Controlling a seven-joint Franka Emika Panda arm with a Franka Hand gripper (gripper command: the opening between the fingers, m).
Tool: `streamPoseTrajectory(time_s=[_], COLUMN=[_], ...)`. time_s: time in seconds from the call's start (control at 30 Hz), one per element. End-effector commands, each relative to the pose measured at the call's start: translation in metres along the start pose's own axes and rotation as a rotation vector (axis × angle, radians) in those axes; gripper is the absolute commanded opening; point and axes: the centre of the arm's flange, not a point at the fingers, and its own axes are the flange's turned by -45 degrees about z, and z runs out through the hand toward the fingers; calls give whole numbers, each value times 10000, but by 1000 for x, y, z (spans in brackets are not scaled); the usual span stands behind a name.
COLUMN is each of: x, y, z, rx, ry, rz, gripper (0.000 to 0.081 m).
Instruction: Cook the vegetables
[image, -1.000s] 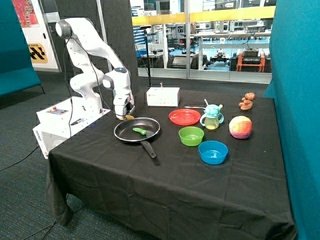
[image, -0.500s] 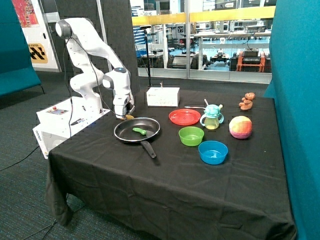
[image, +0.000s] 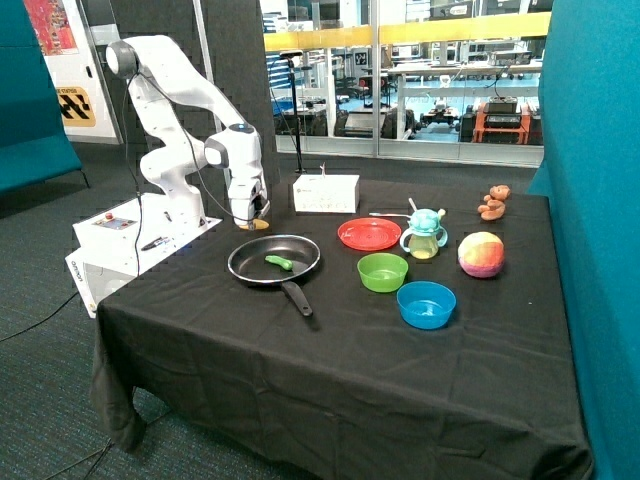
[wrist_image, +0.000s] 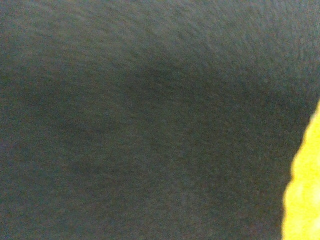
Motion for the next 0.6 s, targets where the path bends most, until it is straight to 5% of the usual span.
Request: streamPoseTrajectory(time_s=[0.0,0.57], x=[14,66], y=[-11,28], z=[-36,-59], rx=[14,11], ry=[-42,-42], rz=[-504,690], gripper=[0,0])
